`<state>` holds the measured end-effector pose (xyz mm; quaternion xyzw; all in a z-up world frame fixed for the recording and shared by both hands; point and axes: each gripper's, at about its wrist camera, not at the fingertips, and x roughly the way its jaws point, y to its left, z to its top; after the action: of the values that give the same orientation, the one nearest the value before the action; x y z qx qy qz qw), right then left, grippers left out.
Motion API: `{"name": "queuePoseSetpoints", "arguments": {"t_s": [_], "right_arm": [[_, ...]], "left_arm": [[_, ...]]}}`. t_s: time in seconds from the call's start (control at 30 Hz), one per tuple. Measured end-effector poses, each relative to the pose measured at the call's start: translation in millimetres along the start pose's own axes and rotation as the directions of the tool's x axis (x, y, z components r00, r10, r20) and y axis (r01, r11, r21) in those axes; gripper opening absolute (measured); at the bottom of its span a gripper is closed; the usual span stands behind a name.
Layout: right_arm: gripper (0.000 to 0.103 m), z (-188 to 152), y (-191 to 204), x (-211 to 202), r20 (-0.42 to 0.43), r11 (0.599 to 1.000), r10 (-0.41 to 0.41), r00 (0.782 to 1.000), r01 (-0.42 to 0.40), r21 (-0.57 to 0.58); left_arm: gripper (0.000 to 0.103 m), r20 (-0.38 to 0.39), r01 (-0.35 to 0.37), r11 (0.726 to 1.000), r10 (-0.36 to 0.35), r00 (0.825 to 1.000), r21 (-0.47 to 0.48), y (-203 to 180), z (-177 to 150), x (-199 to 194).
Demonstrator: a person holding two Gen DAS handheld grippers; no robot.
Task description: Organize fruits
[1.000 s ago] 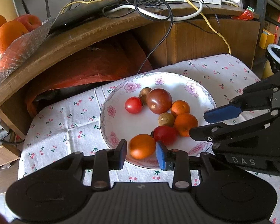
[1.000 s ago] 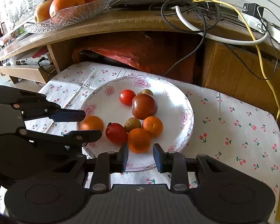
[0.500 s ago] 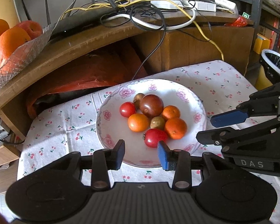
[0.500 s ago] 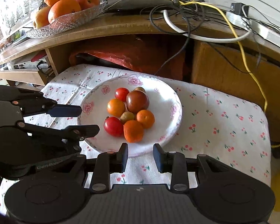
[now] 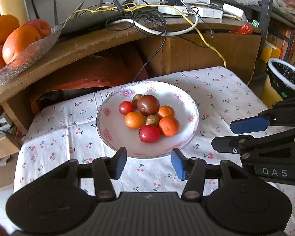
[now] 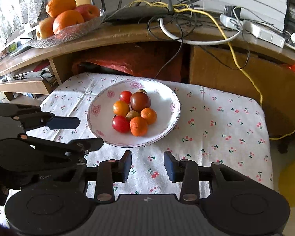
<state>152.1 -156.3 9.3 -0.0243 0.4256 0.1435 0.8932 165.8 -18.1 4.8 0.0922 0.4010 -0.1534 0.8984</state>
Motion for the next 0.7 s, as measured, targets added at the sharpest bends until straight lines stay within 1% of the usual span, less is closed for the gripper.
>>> {"name": "queuePoseSetpoints", "arguments": {"t_s": [0.13,0.17,0.27,0.4,0.5,0.7], "right_arm": [[0.033,-5,0,-10,0.01,1.0,-0.01,1.0,0.01,0.009],[0.034,-6,0,-12,0.011,1.0,-0.012,1.0,0.012,0.014],[0.034,-12,0,-17,0.009,1.0,-0.013,1.0,0.013,0.029],[0.034,-19,2,-23,0.009,0.999,-0.019,1.0,0.019,0.039],[0.034,-24,4,-29,0.011,0.999,-0.02,1.0,0.02,0.05],[0.034,-34,7,-38,0.012,0.998,-0.034,0.999,0.033,0.052]], "left_arm": [[0.065,0.007,-0.015,1.0,0.015,1.0,-0.022,0,-8,-9],[0.068,0.007,-0.019,1.0,0.019,1.0,-0.025,-1,-9,-11],[0.07,0.008,-0.028,0.999,0.028,1.0,-0.032,-2,-14,-15],[0.078,0.018,-0.042,0.998,0.043,0.999,-0.036,-5,-20,-22],[0.082,0.029,-0.056,0.998,0.057,0.998,-0.03,-8,-24,-27],[0.088,0.037,-0.075,0.996,0.077,0.996,-0.05,-11,-34,-37]]}}
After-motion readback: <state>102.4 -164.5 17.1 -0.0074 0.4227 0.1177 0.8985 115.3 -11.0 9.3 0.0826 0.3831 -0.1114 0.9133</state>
